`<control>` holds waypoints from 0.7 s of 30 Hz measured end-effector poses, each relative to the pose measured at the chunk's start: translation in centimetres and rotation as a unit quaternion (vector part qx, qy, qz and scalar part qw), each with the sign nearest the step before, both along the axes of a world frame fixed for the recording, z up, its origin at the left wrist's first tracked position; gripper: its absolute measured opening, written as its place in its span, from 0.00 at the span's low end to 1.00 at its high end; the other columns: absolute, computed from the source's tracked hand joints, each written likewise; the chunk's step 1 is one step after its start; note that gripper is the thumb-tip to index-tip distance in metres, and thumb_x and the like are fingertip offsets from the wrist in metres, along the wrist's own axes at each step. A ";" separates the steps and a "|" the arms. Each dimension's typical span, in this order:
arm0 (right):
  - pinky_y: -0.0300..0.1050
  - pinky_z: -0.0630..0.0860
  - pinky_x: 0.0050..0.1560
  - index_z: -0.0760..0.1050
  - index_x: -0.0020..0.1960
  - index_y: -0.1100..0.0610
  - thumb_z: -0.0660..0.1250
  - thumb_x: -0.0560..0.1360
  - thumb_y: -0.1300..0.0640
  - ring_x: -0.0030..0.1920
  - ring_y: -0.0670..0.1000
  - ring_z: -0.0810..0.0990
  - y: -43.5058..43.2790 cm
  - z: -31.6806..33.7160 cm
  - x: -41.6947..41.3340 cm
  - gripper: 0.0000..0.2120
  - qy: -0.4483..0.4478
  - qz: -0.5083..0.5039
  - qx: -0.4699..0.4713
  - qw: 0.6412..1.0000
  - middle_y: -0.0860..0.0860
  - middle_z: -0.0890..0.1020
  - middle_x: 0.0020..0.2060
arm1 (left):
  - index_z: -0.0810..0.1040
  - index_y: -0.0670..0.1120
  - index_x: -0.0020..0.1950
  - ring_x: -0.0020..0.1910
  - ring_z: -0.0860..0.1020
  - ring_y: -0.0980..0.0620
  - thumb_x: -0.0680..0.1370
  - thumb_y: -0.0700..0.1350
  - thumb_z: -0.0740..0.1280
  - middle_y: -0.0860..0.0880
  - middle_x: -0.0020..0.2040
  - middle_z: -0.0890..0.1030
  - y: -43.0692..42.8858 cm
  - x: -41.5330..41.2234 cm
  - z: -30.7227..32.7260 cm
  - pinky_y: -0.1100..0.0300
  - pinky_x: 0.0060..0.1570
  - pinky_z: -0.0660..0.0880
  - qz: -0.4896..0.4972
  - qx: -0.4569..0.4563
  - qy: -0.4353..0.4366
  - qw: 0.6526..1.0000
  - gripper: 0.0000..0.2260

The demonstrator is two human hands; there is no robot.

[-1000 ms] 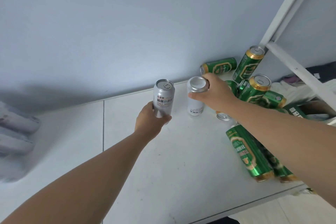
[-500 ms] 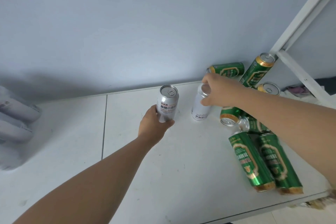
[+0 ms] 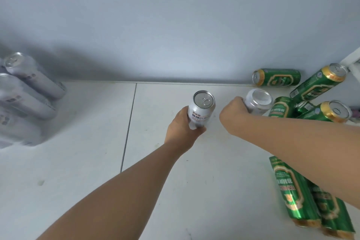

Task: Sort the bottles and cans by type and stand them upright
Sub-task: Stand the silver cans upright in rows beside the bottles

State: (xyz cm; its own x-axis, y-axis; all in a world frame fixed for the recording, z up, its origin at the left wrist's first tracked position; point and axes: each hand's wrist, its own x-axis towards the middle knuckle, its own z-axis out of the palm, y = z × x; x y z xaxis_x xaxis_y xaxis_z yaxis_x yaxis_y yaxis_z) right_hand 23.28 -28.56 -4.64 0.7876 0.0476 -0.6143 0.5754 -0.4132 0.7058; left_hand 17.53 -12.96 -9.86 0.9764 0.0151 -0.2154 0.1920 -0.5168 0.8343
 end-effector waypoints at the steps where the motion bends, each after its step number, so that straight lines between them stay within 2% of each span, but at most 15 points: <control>1: 0.53 0.68 0.57 0.76 0.64 0.55 0.62 0.78 0.60 0.62 0.61 0.76 -0.1 -0.2 0.3 0.15 -0.002 -0.005 -0.003 1.000 0.55 0.78 0.62 | 0.73 0.56 0.58 0.50 0.76 0.55 0.72 0.51 0.76 0.59 0.52 0.78 0.0 0.0 -0.1 0.58 0.47 0.73 0.001 0.000 0.000 1.000 0.19; 4: 0.54 0.70 0.51 0.78 0.61 0.54 0.66 0.75 0.61 0.58 0.61 0.80 -0.2 -0.9 0.9 0.15 0.001 -0.020 -0.011 1.000 0.53 0.80 0.59 | 0.73 0.54 0.60 0.53 0.77 0.54 0.72 0.52 0.76 0.58 0.54 0.79 -0.1 -0.1 -0.1 0.56 0.51 0.76 0.001 0.000 -0.002 1.000 0.20; 6: 0.49 0.73 0.48 0.80 0.56 0.52 0.67 0.71 0.63 0.53 0.59 0.82 -0.5 -0.4 1.1 0.15 0.015 -0.038 0.011 0.999 0.51 0.82 0.54 | 0.73 0.54 0.59 0.52 0.77 0.54 0.71 0.51 0.77 0.58 0.53 0.78 -0.1 0.0 0.0 0.56 0.51 0.75 -0.001 0.000 -0.004 1.000 0.20; 8: 0.41 0.73 0.43 0.79 0.49 0.52 0.66 0.71 0.64 0.47 0.55 0.82 -1.2 1.1 1.3 0.11 0.020 -0.055 0.073 0.996 0.48 0.81 0.47 | 0.73 0.54 0.57 0.51 0.76 0.55 0.71 0.51 0.77 0.58 0.52 0.78 0.0 0.2 0.1 0.56 0.50 0.75 -0.004 0.000 -0.002 1.000 0.19; 9: 0.38 0.70 0.38 0.78 0.45 0.52 0.65 0.71 0.64 0.43 0.53 0.79 -1.7 2.0 1.5 0.09 0.022 -0.067 0.118 0.991 0.47 0.79 0.43 | 0.74 0.53 0.57 0.51 0.77 0.54 0.71 0.51 0.77 0.58 0.52 0.78 0.0 0.2 0.1 0.55 0.50 0.75 -0.004 -0.001 -0.001 1.000 0.19; 11: 0.37 0.62 0.32 0.75 0.41 0.52 0.65 0.69 0.62 0.36 0.51 0.72 -3.0 3.4 1.6 0.06 0.012 -0.107 0.215 0.971 0.48 0.74 0.37 | 0.74 0.53 0.56 0.52 0.77 0.53 0.71 0.50 0.78 0.57 0.52 0.79 0.1 0.3 0.2 0.54 0.51 0.76 -0.004 -0.001 0.000 1.000 0.19; 14: 0.39 0.62 0.31 0.72 0.39 0.47 0.71 0.67 0.55 0.36 0.52 0.72 -5.4 4.8 1.3 0.08 -0.030 -0.174 0.363 0.915 0.48 0.73 0.38 | 0.74 0.55 0.53 0.51 0.79 0.53 0.70 0.51 0.78 0.58 0.50 0.80 0.1 0.3 0.4 0.51 0.51 0.79 -0.006 -0.004 0.003 1.000 0.17; 17: 0.43 0.63 0.31 0.67 0.33 0.53 0.75 0.64 0.50 0.31 0.52 0.69 -7.5 6.3 0.8 0.17 -0.107 -0.233 0.489 0.834 0.49 0.71 0.32 | 0.74 0.56 0.51 0.50 0.79 0.55 0.69 0.51 0.78 0.58 0.48 0.80 0.2 0.2 0.7 0.50 0.50 0.79 -0.009 -0.005 0.007 1.000 0.16; 19: 0.47 0.68 0.34 0.69 0.39 0.58 0.77 0.64 0.46 0.34 0.53 0.72 -8.5 7.7 0.5 0.21 -0.164 -0.251 0.552 0.778 0.50 0.75 0.36 | 0.74 0.56 0.52 0.51 0.79 0.56 0.69 0.51 0.78 0.59 0.49 0.81 0.3 0.1 1.0 0.51 0.52 0.79 -0.008 -0.009 0.011 1.000 0.16; 21: 0.50 0.75 0.41 0.72 0.44 0.57 0.78 0.63 0.43 0.40 0.53 0.77 -9.4 8.9 0.2 0.23 -0.200 -0.265 0.606 0.723 0.50 0.78 0.41 | 0.75 0.56 0.54 0.52 0.79 0.57 0.69 0.51 0.78 0.59 0.50 0.81 0.3 0.1 1.5 0.51 0.53 0.79 -0.008 -0.014 0.011 1.000 0.18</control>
State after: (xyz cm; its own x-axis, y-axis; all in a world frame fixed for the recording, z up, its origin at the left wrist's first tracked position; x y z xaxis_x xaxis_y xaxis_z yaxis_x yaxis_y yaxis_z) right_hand 23.48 -37.95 4.28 0.9957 -0.0123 -0.0923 -0.0390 -0.9551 -0.2937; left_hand 17.59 -12.66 -8.35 0.9714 -0.0070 -0.2371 0.2024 -0.4971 0.8438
